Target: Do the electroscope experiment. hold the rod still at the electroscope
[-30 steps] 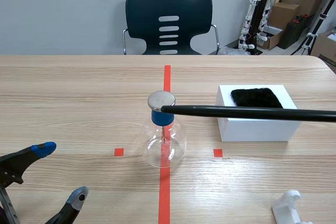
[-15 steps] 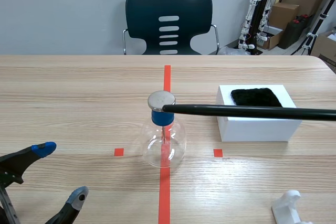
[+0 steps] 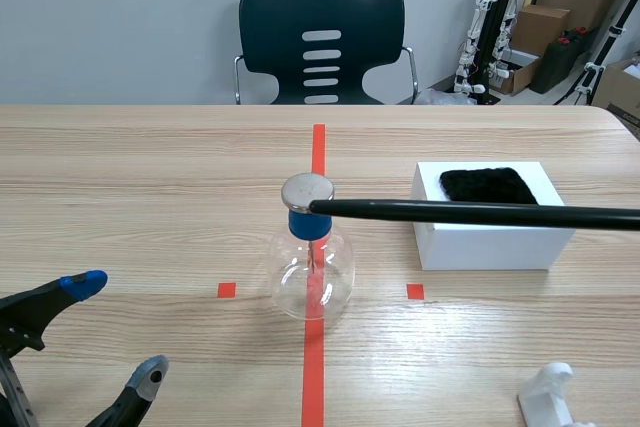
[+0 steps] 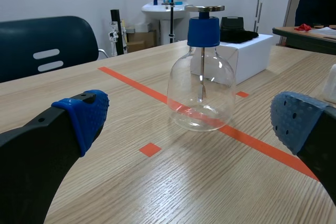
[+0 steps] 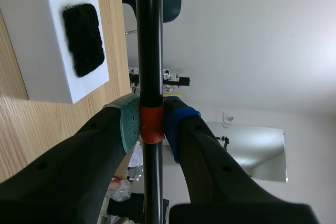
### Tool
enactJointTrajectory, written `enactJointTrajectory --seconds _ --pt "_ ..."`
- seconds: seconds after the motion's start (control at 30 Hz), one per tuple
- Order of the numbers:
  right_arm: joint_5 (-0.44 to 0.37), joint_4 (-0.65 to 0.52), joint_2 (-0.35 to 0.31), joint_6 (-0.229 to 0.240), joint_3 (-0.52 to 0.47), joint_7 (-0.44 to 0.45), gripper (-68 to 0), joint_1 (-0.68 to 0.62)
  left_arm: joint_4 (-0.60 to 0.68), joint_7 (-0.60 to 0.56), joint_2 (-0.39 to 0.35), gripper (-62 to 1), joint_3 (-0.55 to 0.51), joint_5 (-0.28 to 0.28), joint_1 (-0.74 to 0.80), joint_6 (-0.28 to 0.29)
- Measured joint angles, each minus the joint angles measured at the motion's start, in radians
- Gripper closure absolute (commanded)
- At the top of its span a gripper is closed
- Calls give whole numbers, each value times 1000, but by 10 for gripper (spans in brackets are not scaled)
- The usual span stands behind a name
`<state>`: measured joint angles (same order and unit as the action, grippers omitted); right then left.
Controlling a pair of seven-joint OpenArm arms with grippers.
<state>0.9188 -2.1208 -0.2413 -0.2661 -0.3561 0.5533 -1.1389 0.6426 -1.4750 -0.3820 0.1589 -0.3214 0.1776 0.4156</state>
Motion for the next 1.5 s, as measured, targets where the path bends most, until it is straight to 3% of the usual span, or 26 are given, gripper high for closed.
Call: enactJointTrajectory --seconds 1.5 --pt "0 0 0 0 0 14 -11 0 0 0 0 -623 0 0 0 0"
